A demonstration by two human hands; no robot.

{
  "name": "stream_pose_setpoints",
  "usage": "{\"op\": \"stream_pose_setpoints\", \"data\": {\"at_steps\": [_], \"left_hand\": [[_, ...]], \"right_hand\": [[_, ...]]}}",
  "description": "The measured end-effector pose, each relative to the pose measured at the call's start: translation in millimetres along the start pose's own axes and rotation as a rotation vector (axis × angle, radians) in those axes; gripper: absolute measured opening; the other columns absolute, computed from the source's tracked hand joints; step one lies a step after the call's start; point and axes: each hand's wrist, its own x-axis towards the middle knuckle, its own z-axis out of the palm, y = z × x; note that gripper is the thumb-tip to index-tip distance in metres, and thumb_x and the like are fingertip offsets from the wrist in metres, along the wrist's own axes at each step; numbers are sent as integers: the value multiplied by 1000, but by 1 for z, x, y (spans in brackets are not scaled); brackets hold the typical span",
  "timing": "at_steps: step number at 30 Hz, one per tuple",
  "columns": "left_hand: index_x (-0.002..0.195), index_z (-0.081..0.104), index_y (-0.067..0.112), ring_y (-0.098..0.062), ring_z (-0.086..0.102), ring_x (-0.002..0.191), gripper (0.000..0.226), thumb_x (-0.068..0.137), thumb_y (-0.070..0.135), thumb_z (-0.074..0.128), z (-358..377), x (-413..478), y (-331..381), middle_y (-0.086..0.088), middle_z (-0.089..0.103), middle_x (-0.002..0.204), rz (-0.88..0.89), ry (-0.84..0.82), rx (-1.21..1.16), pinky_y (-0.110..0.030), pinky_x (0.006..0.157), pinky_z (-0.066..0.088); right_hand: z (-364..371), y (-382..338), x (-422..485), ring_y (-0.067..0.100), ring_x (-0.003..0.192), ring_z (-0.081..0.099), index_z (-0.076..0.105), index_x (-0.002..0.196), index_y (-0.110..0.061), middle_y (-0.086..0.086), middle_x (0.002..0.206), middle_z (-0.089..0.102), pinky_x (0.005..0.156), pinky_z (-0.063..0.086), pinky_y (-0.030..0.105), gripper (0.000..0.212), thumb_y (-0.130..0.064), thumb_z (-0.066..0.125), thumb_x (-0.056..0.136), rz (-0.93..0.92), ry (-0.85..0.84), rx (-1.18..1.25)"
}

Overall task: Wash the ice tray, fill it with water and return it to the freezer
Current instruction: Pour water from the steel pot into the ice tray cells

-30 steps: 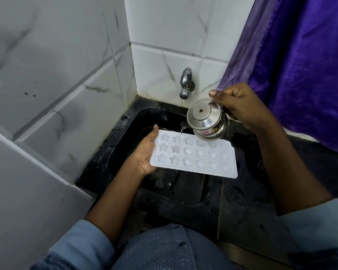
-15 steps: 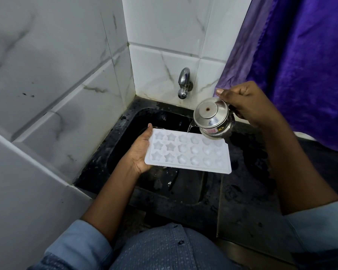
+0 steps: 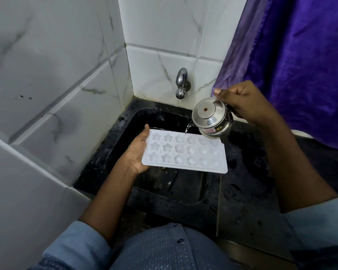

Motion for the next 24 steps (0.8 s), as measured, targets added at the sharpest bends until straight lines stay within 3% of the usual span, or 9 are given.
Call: {"op": "stream_pose_setpoints", "data": {"at_steps": [8,14,18,24], "left_hand": [[140,64,9,-41,70,120,73,103,68,43,0,-3,1,-22,70,135,3,-4,-7,-58,98,54],[137,67,9,-40,72,116,71,103,68,44,-5,-4,2,-21,71,134,10,2,-21,-58,100,53],[135,68,9,-40,73,115,71,103,68,44,-9,-4,4,-22,71,134,19,11,-30,-58,98,53],[132,69,10,-40,71,118,69,103,67,44,-13,-3,7,-21,72,132,30,18,-31,-58,98,53]], "right_hand": [[0,4,2,12,44,21,32,61,5,4,56,27,45,28,12,63,-30,63,104,4,-19,0],[0,-2,-4,10,44,19,34,60,9,4,59,26,50,40,5,60,-19,60,106,-15,9,34],[-5,2,-3,9,42,20,32,60,5,3,56,25,45,30,9,61,-24,63,104,2,5,27],[-9,7,-3,9,41,21,35,59,-4,-1,50,26,43,26,14,58,-29,64,104,16,14,4]]}}
